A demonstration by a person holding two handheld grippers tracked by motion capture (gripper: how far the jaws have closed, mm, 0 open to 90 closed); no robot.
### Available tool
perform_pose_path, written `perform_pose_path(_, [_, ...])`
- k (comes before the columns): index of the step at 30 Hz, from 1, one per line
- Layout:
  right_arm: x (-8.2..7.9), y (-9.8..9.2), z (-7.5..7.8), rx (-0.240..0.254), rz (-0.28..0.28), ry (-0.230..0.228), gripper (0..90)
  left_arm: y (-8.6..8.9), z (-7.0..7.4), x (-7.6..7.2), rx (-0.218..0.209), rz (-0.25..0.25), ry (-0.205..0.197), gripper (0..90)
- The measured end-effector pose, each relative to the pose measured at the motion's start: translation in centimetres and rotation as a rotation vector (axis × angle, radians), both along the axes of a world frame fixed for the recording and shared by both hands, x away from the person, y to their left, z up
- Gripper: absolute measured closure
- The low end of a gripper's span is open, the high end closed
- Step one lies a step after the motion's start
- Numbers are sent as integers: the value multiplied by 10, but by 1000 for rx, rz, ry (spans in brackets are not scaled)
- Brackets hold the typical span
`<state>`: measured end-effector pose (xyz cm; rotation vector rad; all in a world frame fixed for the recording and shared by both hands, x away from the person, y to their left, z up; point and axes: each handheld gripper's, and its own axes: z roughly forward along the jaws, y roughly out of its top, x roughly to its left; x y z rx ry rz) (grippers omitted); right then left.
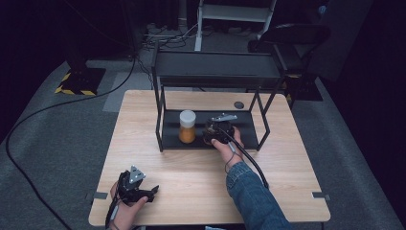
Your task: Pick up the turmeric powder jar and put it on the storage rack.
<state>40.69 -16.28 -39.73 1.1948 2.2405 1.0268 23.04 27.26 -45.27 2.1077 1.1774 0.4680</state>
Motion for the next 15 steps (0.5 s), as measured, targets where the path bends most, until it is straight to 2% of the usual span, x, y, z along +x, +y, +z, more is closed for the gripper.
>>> perform_pose_path(11, [3, -2, -1, 6, -13, 14, 311, 0, 0, 0, -1, 2, 0, 56])
perform_pose_path(12, [2, -3, -1, 9, -15, 16, 301, 0, 0, 0, 0, 3, 0, 55])
perform_pose_path(15, [3, -7, 2, 58, -25, 42, 192, 0, 0, 0, 0, 2, 0, 55])
